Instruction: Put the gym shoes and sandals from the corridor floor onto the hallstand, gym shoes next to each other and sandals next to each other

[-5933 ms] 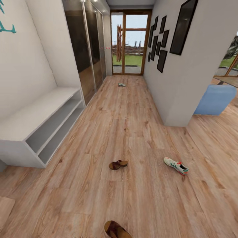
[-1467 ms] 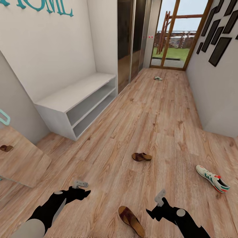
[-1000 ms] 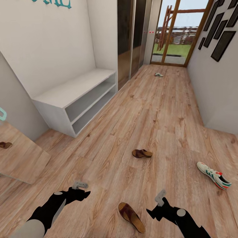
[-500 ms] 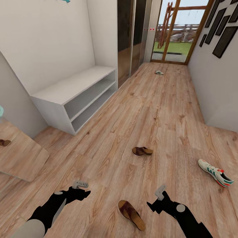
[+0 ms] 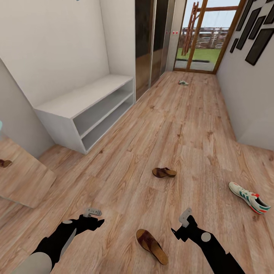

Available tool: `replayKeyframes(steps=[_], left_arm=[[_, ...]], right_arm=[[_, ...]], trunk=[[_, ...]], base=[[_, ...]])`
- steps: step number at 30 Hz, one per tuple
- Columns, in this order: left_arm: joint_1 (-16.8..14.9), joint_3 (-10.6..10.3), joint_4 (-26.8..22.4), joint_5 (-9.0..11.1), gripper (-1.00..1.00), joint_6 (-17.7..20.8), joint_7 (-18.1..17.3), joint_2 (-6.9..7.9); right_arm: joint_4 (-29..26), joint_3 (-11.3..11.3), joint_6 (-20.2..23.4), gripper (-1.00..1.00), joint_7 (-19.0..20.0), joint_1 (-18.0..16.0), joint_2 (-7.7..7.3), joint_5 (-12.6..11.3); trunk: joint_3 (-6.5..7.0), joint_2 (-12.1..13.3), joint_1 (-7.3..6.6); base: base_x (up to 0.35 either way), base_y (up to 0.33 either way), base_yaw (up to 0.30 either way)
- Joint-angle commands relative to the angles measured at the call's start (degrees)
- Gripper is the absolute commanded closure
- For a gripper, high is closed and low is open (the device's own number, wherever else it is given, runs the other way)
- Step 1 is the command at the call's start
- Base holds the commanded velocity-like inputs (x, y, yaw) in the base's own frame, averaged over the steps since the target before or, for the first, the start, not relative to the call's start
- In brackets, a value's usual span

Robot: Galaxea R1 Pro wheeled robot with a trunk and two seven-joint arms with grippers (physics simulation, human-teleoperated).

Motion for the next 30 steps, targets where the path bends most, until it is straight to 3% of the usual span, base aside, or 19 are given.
replayKeyframes(steps=[1, 30], left_arm=[[-0.01, -0.09, -0.13, -0.37, -1.0, 0.23, -0.17, 0.03], [-0.12, -0.09, -0.11, -0.44, -1.0, 0.32, -0.12, 0.02]], right_arm=[[-0.12, 0.03, 0.28, -1.0, 0.22, -0.01, -0.01, 0.28], [-0.18, -0.08, 0.35, -1.0, 0.0, -0.01, 0.78, 0.23]], trunk=[[-0.23, -0.43, 0.22], [-7.54, -12.06, 6.59]], base=[[0.0, 0.0, 0.0], [0.0, 0.0, 0.028]])
